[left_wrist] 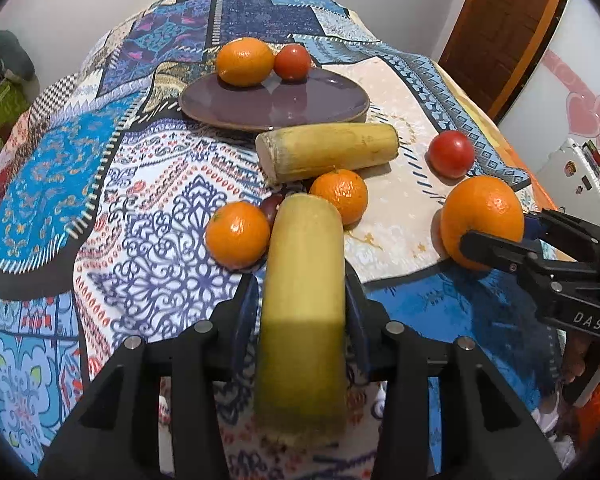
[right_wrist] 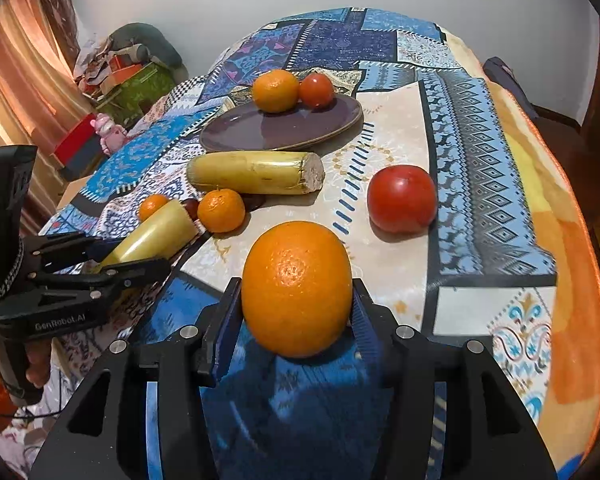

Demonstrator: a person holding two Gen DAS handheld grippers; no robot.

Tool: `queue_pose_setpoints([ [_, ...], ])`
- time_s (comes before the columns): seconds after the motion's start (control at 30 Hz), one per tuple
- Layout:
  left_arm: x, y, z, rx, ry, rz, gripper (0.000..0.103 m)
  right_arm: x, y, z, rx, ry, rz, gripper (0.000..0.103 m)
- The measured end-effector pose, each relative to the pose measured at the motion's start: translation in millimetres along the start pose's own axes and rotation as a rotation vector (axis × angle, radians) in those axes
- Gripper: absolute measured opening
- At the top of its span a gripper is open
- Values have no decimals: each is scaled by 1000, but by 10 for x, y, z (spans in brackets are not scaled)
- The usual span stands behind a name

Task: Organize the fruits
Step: 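Grasp the yellow cylindrical gourd with the left tool while the right tool grasps another large orange, then lift the gourd with the left tool while the right tool sets the orange on the plate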

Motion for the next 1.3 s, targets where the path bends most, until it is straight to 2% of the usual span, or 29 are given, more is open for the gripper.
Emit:
queue_pose_setpoints([
  [0.13,3,-12,-49,-31,9,-22,37,-9,23,-5,-5,-2,-16,48],
  [0.3,75,-28,-62,-40,3,-36,37,39,7,-23,-14,15,-18,47],
  [0.57,437,68,-8,-23,-5,-116,37,169,88,1,-10,27,-49,47],
  [0.97,815,478,187,21,-24,-221,37,298,557,77,35,20,-148,47],
  [1.3,944,1016,359,27,23,-307,37,198,957,18,42,15,-173,47],
])
Point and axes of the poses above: each gripper's, at about its wrist camera, not at the fingertips, and x roughly against the way its jaws point, z to its left, y to its top, the point moved 2 cm from there along -x, roughly the way its jaws point, and after that the axes turned 4 degrees about z, right-handed, at the moved point
